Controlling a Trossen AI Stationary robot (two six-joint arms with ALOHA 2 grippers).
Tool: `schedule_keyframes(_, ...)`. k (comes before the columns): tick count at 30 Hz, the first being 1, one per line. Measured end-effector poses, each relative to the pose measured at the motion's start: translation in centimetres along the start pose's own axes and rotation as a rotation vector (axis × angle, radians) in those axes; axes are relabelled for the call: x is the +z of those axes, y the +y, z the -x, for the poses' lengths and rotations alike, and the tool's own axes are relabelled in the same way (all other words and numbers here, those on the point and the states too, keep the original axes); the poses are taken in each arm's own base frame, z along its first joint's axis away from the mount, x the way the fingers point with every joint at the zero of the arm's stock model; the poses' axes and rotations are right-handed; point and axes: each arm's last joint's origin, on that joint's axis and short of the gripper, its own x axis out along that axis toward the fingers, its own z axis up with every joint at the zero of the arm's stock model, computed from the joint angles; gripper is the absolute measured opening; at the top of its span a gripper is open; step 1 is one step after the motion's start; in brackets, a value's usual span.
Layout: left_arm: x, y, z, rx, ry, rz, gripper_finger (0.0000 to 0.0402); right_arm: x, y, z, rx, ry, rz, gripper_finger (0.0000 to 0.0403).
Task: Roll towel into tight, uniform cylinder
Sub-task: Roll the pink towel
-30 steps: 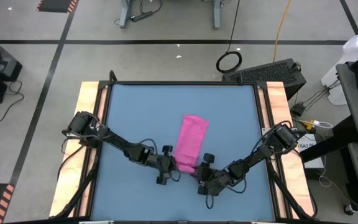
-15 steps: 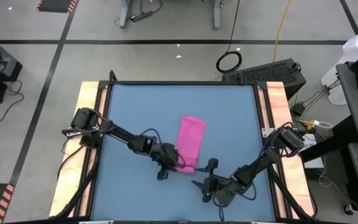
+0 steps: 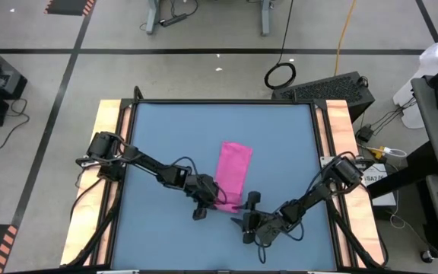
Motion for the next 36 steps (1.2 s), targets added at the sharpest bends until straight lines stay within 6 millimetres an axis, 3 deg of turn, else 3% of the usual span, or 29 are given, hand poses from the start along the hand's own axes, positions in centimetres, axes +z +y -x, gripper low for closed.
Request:
schedule_keyframes(8,-0.01,0.01,0.00,0.004,0.000,0.000,0.0036,-0.10,-0.12,-0.11,-0.077,-0.023,-0.003,0.0211)
schedule_keyframes(15,0.00,0.02,0.00,0.008,-0.001,0.000,0.0036,-0.12,-0.29,-0.38,-0.041,-0.007,-0.035,0.0230)
schedule_keyframes(30,0.00,-0.08,-0.04,0.039,-0.011,-0.005,0.0040,-0.68,-0.75,-0.91,0.002,0.069,-0.171,0.0116)
schedule_keyframes(36,-0.06,-0.49,-0.01,0.048,-0.010,-0.017,0.0101,-0.80,-0.76,-0.88,0.008,0.088,-0.219,0.0083)
